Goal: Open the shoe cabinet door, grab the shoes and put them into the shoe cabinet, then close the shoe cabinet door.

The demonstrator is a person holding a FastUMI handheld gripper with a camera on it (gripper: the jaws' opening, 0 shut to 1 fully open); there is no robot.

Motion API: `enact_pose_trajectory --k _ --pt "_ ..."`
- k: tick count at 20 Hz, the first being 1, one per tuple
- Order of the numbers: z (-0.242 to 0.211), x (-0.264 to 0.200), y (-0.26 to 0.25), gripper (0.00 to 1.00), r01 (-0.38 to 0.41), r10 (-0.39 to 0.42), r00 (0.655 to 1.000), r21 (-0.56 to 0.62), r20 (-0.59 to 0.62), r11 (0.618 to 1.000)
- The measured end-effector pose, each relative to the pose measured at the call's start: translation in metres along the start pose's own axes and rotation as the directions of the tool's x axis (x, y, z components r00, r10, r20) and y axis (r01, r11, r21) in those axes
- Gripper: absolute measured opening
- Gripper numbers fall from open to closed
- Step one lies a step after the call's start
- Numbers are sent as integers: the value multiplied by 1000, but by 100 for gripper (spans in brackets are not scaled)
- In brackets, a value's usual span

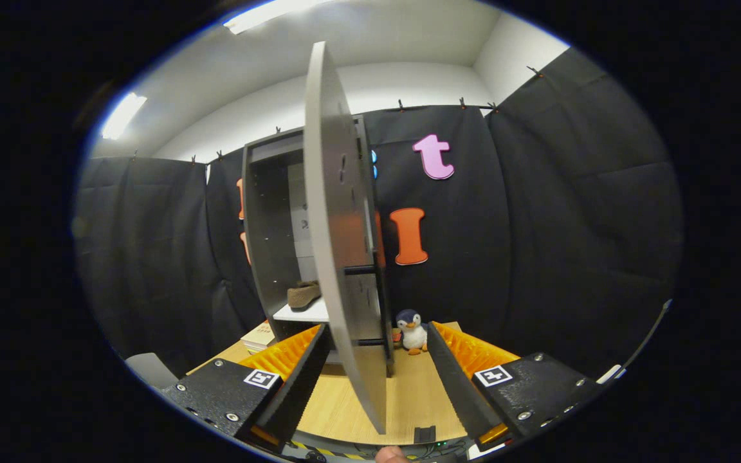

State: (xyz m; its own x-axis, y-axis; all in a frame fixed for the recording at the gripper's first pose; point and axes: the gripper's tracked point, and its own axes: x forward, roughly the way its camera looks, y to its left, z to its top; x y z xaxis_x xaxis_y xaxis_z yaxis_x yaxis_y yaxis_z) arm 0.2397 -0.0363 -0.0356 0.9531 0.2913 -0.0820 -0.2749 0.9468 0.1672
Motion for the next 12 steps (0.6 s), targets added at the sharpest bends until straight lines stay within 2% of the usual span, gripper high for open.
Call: enact_pose_trajectory --k 5,9,12 --pt "2 23 -13 95 -16 16 1000 53 11 998" --pt "2 44 10 95 -73 73 997 44 5 996" --pt "1 48 17 93 -80 81 997 42 -2 996"
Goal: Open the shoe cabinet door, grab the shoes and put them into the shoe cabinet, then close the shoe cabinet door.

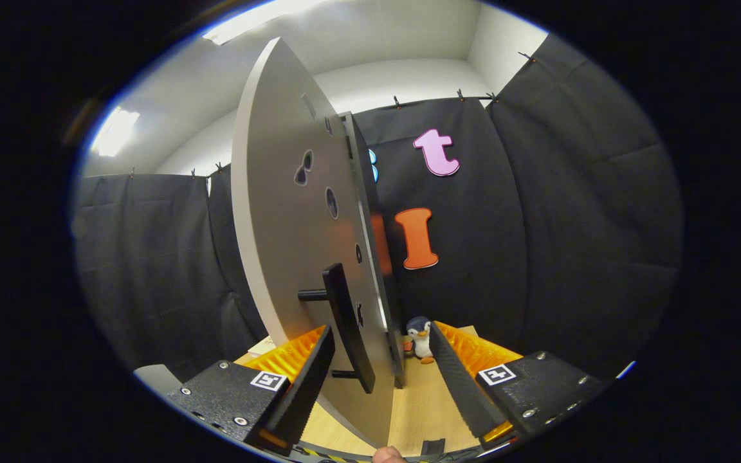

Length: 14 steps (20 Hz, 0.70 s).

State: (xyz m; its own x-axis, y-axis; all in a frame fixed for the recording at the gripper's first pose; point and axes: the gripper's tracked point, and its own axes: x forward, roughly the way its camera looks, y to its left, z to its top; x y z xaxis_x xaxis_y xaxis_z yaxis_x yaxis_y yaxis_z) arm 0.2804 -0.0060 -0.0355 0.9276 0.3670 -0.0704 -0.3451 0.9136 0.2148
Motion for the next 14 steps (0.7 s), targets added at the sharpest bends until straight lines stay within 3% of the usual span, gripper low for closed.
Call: enact_pose_trajectory --k 14 --pt "-15 17 96 92 86 -88 996 -57 -25 995"
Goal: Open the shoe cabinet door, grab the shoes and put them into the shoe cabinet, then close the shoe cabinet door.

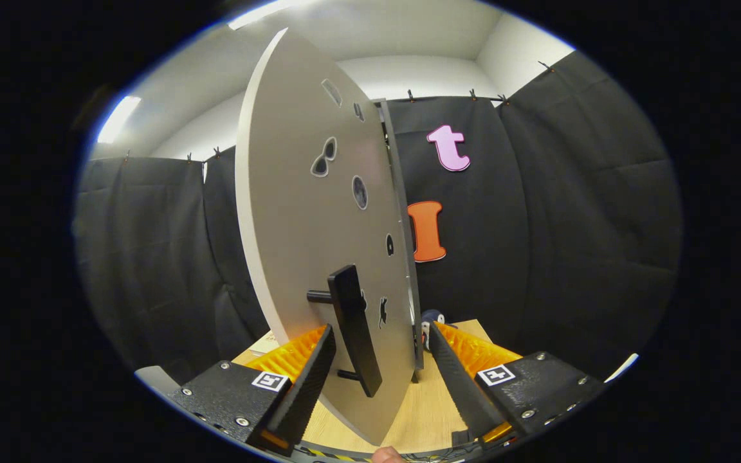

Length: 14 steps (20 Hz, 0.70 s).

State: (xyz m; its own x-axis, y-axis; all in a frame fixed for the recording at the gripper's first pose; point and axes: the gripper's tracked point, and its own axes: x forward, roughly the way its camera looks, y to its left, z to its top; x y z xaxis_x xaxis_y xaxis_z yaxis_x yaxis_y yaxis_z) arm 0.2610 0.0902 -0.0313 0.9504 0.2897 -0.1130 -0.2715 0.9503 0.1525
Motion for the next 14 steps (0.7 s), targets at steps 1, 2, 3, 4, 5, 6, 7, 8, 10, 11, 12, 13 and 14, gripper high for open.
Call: enact_pose_trajectory --k 1,2,3,4,5,6,7,8,10,11,12,13,14 --pt "-1 3 8 92 5 -5 1000 -1 -1 1000" --pt "-2 7 17 92 7 -7 1000 2 -7 1000" --pt "-4 11 28 91 8 -8 1000 1 -8 1000" --pt "-4 15 39 92 12 -12 1000 -3 -7 1000" --pt "-4 19 48 92 20 -20 1000 -2 -8 1000" --pt "-5 24 58 91 27 -27 1000 0 -9 1000" --pt "-6 30 67 92 33 -33 999 -3 -4 999" --pt "-6 36 77 92 35 -35 999 -6 -5 999" --pt "-7 52 95 92 44 -44 999 -8 -1 999" --pt "-7 61 101 93 51 -51 999 -1 5 999" --pt "-6 71 109 93 52 -52 999 14 12 999" --pt "-8 80 119 94 44 -44 999 35 9 998" --pt "-9 87 122 95 40 -40 999 45 14 998"
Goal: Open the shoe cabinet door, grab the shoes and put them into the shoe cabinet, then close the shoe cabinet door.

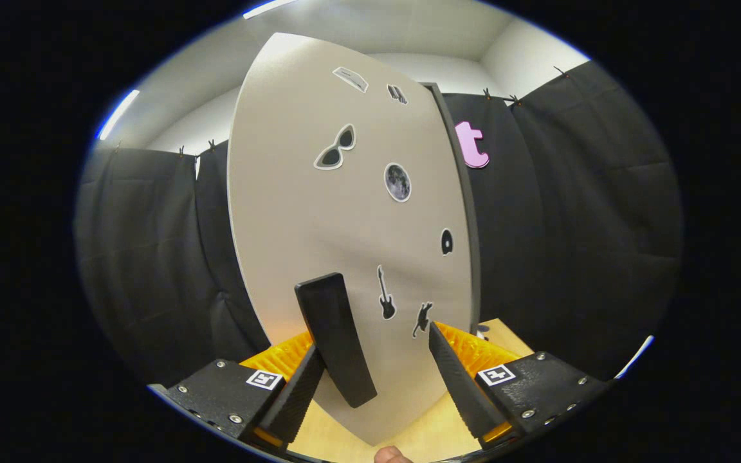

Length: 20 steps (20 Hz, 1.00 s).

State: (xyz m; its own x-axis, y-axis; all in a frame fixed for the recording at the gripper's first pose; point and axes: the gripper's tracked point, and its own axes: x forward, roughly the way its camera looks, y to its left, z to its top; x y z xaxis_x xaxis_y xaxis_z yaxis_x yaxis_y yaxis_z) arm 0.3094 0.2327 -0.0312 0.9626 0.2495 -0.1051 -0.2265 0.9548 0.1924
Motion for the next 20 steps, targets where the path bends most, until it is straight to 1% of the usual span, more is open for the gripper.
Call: enact_pose_trajectory --k 5,9,16,20 --pt "-1 39 36 98 -12 12 1000 -47 2 999" --pt "4 62 56 98 20 -19 1000 -71 14 997" --pt "3 100 74 98 28 -28 1000 -67 3 997" --pt "3 123 84 98 12 -11 1000 -40 12 999"
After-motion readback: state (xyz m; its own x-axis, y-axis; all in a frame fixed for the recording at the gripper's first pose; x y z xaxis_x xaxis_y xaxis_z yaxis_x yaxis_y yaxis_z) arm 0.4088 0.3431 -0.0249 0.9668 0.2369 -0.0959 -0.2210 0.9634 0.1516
